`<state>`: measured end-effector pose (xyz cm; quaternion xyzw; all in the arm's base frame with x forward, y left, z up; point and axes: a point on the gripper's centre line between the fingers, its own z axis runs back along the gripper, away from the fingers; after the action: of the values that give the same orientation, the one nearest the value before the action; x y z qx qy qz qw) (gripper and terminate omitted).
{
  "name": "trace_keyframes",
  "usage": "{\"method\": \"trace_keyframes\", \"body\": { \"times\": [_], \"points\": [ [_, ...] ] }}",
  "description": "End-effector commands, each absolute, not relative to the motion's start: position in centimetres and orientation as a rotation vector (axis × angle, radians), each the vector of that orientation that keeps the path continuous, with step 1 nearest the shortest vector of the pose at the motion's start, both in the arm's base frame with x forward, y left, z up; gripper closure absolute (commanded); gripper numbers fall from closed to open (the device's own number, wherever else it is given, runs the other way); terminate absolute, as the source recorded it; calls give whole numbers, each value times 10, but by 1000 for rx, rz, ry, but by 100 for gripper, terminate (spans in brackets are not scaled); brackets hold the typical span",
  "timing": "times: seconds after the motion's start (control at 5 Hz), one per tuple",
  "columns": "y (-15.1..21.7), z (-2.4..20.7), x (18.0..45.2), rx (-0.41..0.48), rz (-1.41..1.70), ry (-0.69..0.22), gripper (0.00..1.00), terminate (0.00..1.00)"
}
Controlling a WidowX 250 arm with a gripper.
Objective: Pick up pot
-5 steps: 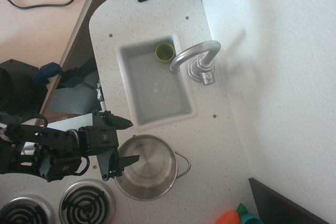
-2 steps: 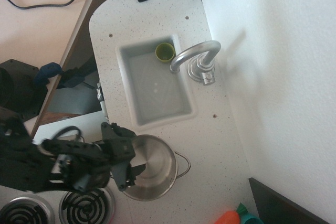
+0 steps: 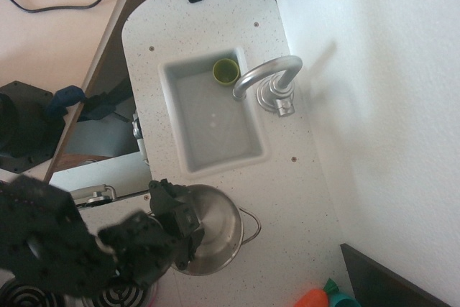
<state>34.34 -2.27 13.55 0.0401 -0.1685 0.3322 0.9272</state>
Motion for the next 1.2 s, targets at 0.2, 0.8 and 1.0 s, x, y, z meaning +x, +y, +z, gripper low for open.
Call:
{"method": "trace_keyframes", "body": {
  "times": [0.2,0.8,1.0],
  "points": [
    [8,118,337,275,721,-270,0,0],
    [28,65,309,128,758,-224,0,0],
    [23,56,310,129,718,-294,100,0]
  ]
}}
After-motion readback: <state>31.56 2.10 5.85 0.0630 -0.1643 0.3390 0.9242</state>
